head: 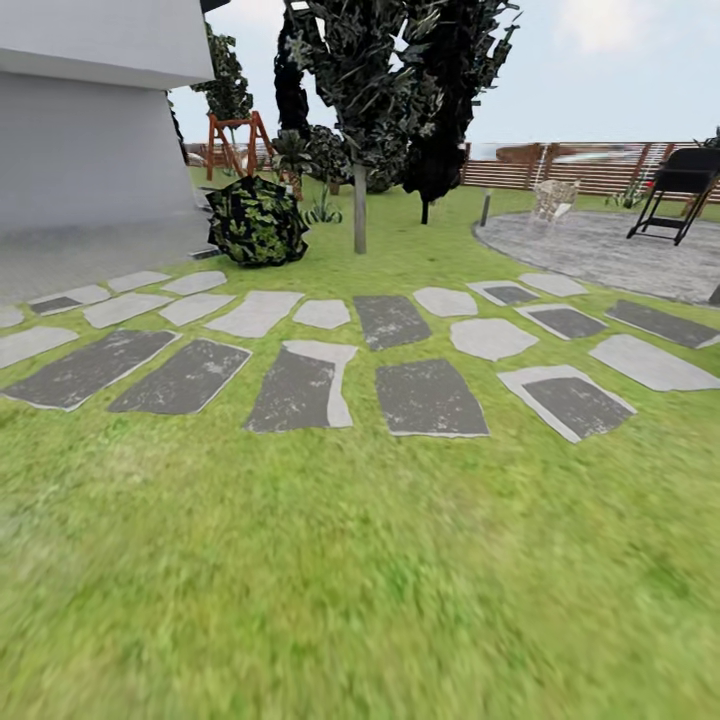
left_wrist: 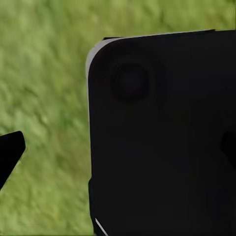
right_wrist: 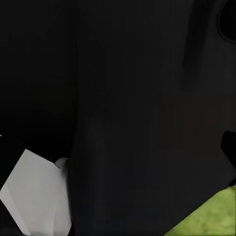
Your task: Take the three Easter eggs out of the wicker basket on the lawn in the garden, then place them on the lawn next to a single tree (choose any tree) so that all three eggs are next to the same tree and none are left in the basket.
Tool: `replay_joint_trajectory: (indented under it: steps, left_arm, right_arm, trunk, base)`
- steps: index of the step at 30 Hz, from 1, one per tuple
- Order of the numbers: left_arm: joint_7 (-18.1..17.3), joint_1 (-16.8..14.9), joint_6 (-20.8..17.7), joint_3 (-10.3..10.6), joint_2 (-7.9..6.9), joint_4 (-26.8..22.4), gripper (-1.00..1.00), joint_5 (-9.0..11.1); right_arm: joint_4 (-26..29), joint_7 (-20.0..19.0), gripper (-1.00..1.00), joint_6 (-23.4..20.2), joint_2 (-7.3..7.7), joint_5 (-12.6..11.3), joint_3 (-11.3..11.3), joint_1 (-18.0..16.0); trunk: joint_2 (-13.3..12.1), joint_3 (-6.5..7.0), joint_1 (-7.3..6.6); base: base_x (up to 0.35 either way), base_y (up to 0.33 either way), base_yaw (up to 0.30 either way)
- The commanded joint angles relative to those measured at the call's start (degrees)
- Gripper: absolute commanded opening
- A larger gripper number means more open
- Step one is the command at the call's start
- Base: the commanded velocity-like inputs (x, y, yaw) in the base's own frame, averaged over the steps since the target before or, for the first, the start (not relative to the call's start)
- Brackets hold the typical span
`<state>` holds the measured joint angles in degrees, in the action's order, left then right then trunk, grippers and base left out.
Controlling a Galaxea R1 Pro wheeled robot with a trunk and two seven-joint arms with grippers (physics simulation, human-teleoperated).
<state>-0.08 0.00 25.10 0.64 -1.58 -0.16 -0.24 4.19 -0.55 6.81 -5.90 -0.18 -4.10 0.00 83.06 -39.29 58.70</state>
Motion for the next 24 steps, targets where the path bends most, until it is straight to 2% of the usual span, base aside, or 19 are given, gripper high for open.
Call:
replay_joint_trajectory:
  steps: [1, 24]
  left_arm:
    - [0.0, 0.0, 0.1, 0.1, -0.01, 0.0, 1.0, 0.0]
    - [0.0, 0.0, 0.1, 0.1, -0.01, 0.0, 1.0, 0.0]
  right_arm:
    - [0.0, 0.0, 1.0, 0.1, 0.01, 0.0, -0.4, 0.0]
    - [-0.1, 0.0, 1.0, 0.1, 0.03, 0.0, -0.4, 0.0]
  trunk:
    - [0.0, -0.03, 0.03]
    - [0.0, -0.03, 0.03]
  base:
    - [0.251, 0.245, 0.005]
    - [0.262, 0.226, 0.001]
